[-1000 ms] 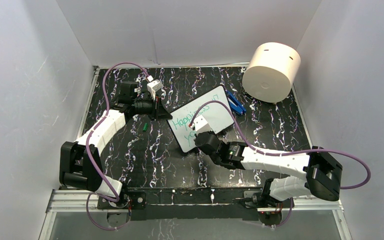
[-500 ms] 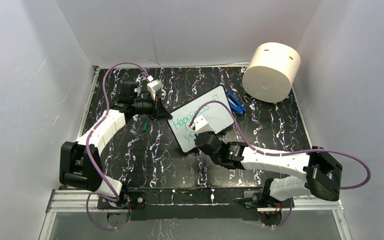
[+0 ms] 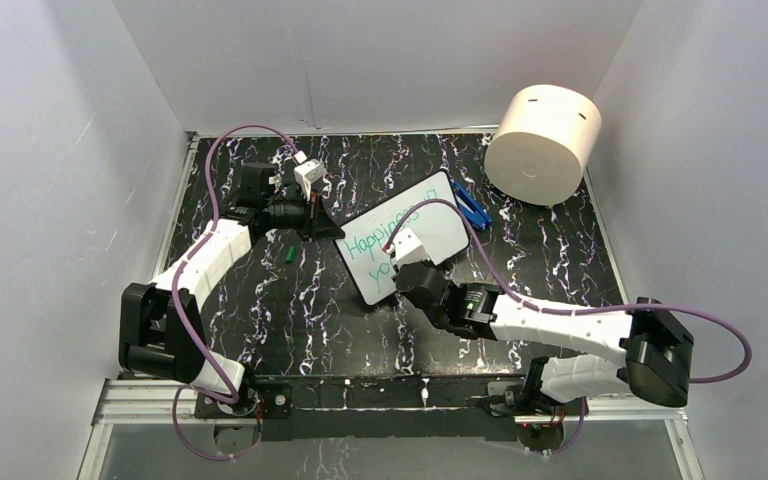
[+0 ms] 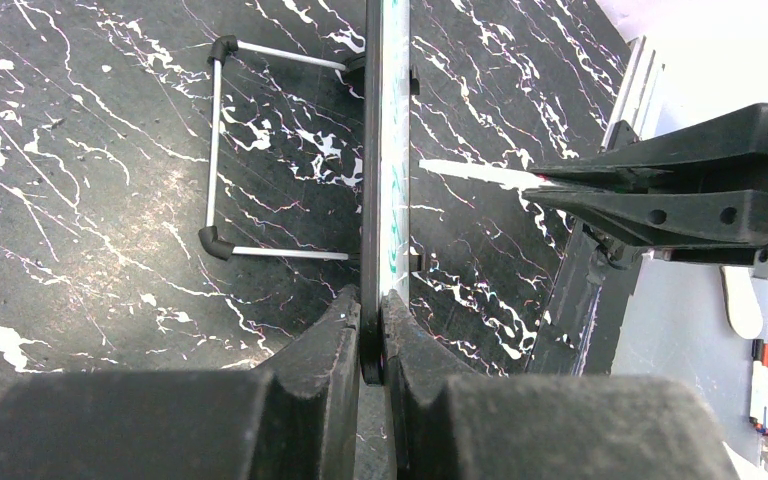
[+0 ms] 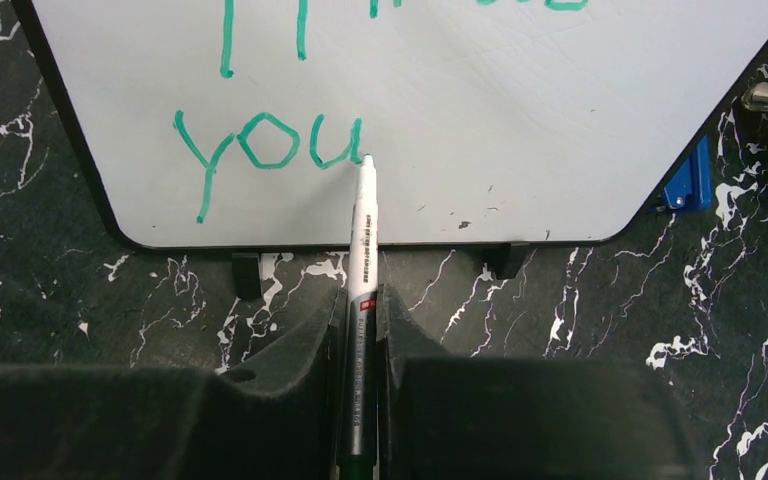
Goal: Write a sentence on the whiteboard
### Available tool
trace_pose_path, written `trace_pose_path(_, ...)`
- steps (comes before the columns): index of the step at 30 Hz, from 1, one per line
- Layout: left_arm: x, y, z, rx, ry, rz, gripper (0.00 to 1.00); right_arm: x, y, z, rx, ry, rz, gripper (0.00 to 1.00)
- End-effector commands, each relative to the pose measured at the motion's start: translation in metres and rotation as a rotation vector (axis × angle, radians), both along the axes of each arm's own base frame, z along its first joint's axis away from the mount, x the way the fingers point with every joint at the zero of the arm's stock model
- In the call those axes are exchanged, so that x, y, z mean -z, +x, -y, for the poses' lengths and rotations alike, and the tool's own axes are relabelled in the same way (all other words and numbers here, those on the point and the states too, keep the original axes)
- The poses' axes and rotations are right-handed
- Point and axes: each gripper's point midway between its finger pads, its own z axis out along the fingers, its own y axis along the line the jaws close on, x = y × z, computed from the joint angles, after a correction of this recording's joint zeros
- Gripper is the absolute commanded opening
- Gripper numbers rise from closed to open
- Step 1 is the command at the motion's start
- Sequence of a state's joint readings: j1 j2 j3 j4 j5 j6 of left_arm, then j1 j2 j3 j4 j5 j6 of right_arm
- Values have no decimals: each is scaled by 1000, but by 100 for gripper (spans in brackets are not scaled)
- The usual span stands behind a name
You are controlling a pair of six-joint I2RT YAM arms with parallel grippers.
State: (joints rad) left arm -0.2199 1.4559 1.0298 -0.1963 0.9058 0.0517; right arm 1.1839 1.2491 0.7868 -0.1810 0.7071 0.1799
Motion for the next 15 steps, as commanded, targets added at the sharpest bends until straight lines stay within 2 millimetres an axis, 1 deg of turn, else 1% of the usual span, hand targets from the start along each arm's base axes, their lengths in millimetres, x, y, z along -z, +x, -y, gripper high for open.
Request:
trace_pose_path(1,41,4,-16,-61,144,-49,0,-18,5,0,7,68,50,0)
trace_pose_path(8,41,3,-16,-62,145,-50,0,-28,16,0,17,81,94,0)
trace_pose_path(15,41,3,-16,-58,142,-50,0,-29,17,-5,-2,97,91,0)
